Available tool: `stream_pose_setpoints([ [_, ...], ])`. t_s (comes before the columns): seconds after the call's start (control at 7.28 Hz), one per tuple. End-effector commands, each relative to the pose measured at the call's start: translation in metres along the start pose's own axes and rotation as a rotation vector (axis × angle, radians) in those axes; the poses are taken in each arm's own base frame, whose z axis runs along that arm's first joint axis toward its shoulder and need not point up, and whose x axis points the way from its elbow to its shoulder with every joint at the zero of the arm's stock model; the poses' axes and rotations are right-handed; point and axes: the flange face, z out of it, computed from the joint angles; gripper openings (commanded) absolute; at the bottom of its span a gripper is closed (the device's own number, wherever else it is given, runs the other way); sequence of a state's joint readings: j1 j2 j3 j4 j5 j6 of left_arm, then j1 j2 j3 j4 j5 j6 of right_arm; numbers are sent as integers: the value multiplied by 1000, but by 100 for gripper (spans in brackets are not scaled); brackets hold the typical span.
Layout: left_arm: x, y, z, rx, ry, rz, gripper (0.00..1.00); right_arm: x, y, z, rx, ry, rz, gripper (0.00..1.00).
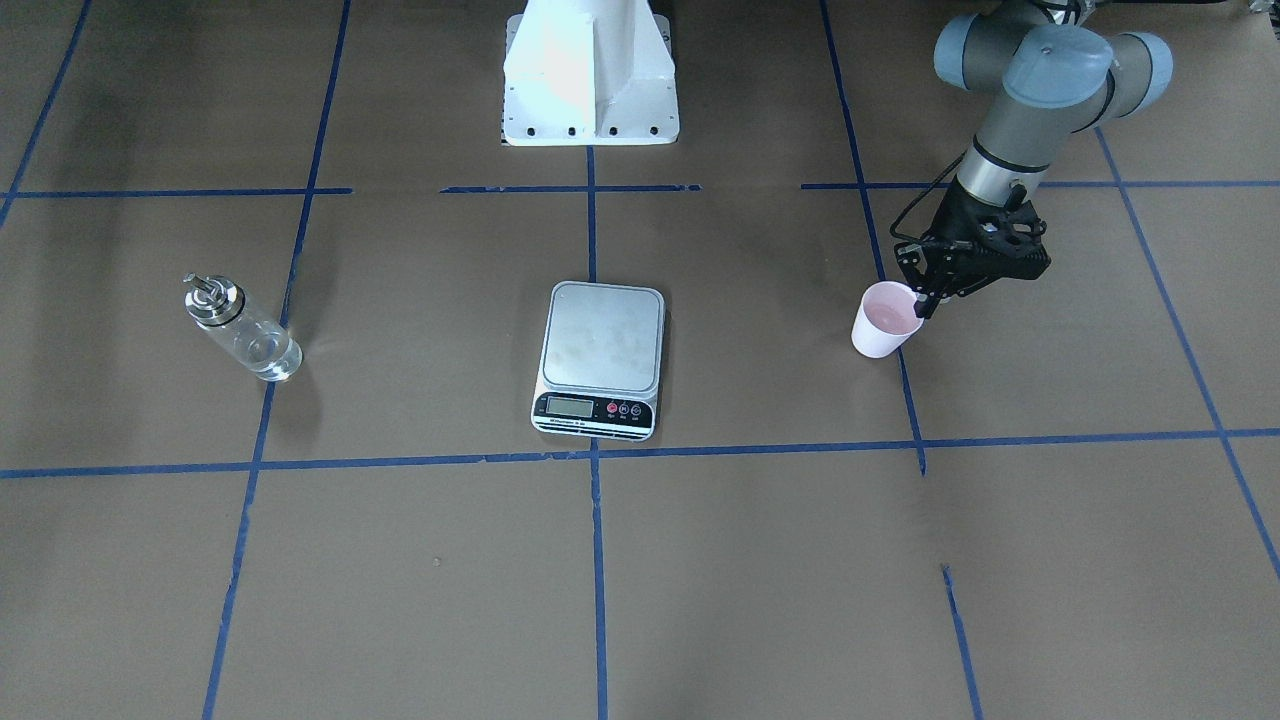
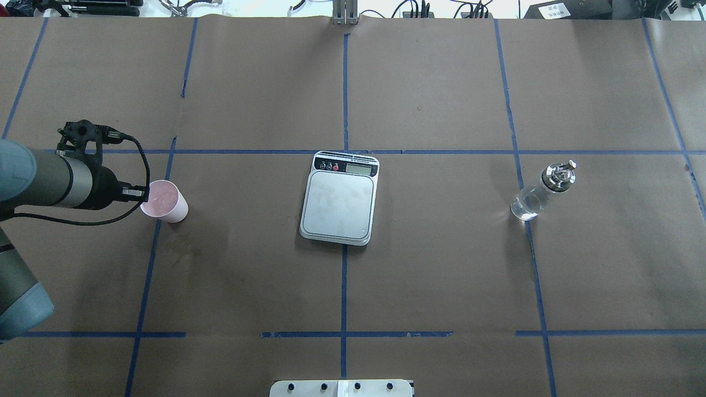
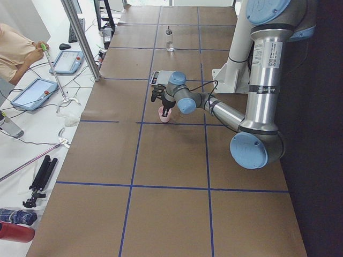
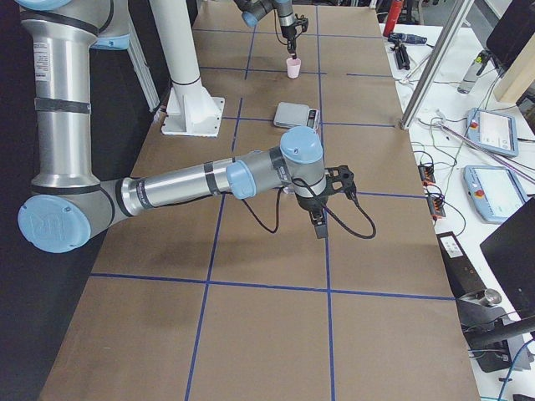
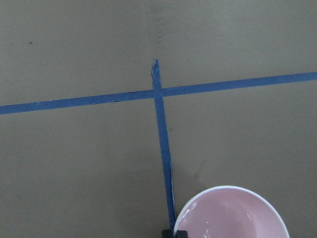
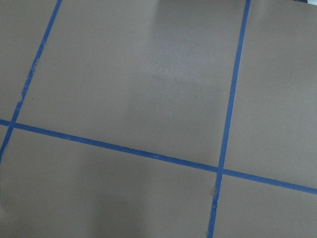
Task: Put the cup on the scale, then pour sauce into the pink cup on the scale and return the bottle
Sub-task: 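Carry the pink cup with the left gripper onto the silver scale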
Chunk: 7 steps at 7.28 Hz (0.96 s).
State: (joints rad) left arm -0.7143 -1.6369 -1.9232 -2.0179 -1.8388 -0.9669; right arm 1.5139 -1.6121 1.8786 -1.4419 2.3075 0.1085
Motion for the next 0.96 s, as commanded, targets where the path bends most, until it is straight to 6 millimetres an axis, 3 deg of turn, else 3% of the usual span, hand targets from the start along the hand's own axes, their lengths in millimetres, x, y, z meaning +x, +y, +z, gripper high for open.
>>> stream_pose_setpoints([
  [0.0, 60, -28, -43, -10, -11, 1, 0, 0, 1, 0, 0, -1, 0, 100],
  [0.14, 109, -51, -63, -14, -9, -16, 0, 0, 1, -1, 0, -1, 0, 100],
  [0.27, 160, -51, -67, -49, -10, -52, 0, 0, 1, -1, 0, -1, 0, 100],
  [0.41, 203, -38, -58, -83, 19, -106, 0, -1, 2, -1, 0, -1, 0, 100],
  [0.82, 297, -80, -45, -86, 54, -205, 0, -1, 2, -1, 0, -1, 0, 100],
])
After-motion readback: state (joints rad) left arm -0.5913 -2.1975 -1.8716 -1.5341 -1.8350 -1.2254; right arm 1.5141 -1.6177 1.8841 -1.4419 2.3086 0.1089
